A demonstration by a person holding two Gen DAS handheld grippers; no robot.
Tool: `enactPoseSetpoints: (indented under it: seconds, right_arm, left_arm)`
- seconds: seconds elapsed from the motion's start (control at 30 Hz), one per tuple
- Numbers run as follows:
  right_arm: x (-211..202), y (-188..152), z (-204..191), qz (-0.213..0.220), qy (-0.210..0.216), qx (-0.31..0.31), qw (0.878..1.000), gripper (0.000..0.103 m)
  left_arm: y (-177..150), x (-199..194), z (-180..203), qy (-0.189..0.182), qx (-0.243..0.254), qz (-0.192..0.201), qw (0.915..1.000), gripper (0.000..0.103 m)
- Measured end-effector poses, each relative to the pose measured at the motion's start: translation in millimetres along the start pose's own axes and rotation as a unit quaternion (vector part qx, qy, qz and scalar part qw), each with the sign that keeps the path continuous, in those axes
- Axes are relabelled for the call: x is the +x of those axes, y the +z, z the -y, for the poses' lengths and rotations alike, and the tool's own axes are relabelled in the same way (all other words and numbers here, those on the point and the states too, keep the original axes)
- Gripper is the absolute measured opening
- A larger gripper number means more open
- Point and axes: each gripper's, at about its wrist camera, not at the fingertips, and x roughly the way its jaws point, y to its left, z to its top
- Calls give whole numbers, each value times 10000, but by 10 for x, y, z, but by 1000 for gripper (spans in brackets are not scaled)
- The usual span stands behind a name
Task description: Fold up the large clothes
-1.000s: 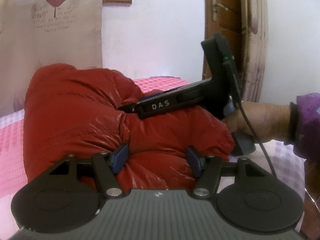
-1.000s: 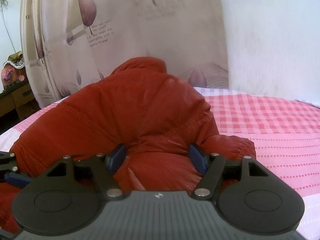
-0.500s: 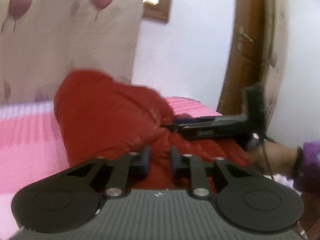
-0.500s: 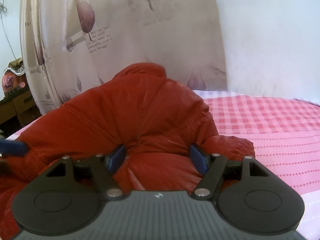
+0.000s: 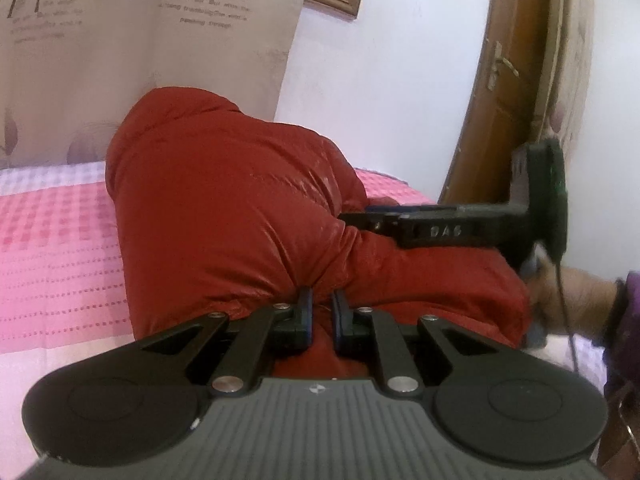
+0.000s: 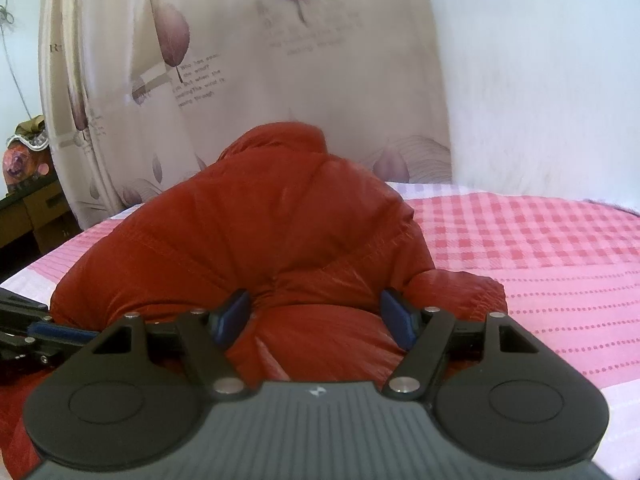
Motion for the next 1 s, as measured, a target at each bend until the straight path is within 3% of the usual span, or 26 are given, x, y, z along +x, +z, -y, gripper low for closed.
enactPoseSetpoints:
  seconds: [0.13,0.27,0.43,0.47,0.5,0.7,0.8,1.0]
  right_arm:
    - [-79,342,-80,-345,-234,-377,9984,75]
    - [-257,796,-338,58,-58,-942,9955,75]
    - [258,1083,-764,-433,59,-1884,9811,73]
    - [424,1085,-785,-654,27,-1978,9781,63]
    - [564,1074,-783,-873,-3,-1969,9765,54]
    - [1137,999,-527,-1964,-107,-1441,9698,54]
    - [1262,881,-515,-2057,-244,-1527,9663,55]
    - [1269,901,-310,-1923,-196,-874,9772,60]
  left_arm:
    - [16,15,-17,-23,-12,-35,10000,18]
    - [5,18,-1,0,43,-12,10000,18]
    - [2,13,6,5,61,-10,10000,18]
    - [-5,3,14,12,95,3,10000,18]
    - [-11,1,20,28,122,13,9999,18]
    - [-26,19,4,-69,135,-12,9999,18]
    - [-24,39,-23,-105,63,-1,9999,18]
    - [-13,69,47,77,323,-66,9994,18]
